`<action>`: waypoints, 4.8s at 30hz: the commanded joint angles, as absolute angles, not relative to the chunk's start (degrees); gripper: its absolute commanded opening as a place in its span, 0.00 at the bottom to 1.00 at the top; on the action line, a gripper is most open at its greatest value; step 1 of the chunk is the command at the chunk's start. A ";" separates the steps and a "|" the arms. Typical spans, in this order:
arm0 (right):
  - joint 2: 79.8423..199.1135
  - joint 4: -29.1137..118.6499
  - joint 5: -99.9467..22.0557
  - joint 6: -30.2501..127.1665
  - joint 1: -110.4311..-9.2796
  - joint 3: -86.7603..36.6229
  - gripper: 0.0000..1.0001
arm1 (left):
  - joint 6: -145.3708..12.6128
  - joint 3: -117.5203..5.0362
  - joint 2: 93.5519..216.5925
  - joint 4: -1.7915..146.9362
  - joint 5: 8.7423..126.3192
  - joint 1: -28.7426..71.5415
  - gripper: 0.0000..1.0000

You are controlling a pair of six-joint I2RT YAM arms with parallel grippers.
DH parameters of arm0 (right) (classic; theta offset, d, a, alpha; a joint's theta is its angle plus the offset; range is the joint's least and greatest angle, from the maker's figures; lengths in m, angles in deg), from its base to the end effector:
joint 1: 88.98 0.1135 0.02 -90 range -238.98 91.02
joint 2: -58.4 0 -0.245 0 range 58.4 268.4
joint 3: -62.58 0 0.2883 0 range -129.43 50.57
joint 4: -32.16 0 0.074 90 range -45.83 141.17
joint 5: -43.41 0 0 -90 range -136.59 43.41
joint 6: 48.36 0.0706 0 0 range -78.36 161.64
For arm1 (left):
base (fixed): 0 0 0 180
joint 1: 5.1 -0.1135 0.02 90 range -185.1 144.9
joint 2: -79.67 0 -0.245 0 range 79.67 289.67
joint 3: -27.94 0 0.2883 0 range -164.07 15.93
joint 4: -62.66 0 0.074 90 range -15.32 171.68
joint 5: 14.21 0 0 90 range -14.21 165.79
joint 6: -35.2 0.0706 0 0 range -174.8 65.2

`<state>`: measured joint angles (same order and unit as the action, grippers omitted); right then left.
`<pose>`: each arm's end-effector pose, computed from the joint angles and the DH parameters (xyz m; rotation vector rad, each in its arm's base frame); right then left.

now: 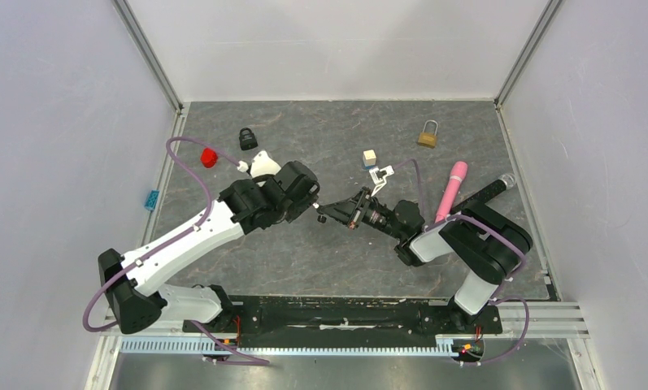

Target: Unlock with the key

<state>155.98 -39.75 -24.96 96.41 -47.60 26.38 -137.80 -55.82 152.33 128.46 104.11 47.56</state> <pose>0.2287 0.2361 0.1288 -0.1761 1.6086 1.6129 0.2138 -0.2250 0.2918 -0.8209 2.2852 -0.4828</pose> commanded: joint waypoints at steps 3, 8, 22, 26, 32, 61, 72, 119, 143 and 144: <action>155.36 -55.10 -26.41 97.22 -47.41 24.87 0.00 | -138.92 -52.75 151.63 122.40 92.37 44.91 0.02; 154.02 -52.80 -26.44 94.95 -47.50 27.26 0.00 | -133.89 -49.60 149.90 120.44 89.10 38.35 0.02; 146.94 -49.15 -20.57 86.42 -47.92 32.53 0.00 | -112.31 -52.14 153.00 119.49 58.23 19.01 0.02; 144.10 -45.00 -19.93 81.93 -48.32 33.50 0.00 | -107.68 -53.16 155.12 121.71 55.12 17.34 0.02; 138.86 -36.32 -22.00 75.37 -48.64 35.80 0.00 | -104.11 -49.56 163.44 123.17 56.88 17.46 0.02; 136.44 -31.50 -23.01 73.37 -49.51 38.57 0.00 | -104.97 -48.32 181.91 116.77 65.35 17.53 0.55; 137.55 -32.93 -22.65 74.65 -49.55 38.59 0.00 | -104.99 -48.17 180.69 119.29 70.11 20.34 0.71; 139.83 -35.81 -22.03 77.84 -49.52 39.05 0.00 | -105.12 -72.68 184.16 143.39 108.89 37.21 0.02; 136.30 -30.94 -26.08 77.44 -46.82 38.73 0.00 | -109.12 -79.44 182.11 148.41 111.66 41.14 0.02; 137.45 -33.68 -25.80 78.72 -46.64 38.72 0.00 | -109.39 -79.04 181.54 148.08 110.70 40.85 0.02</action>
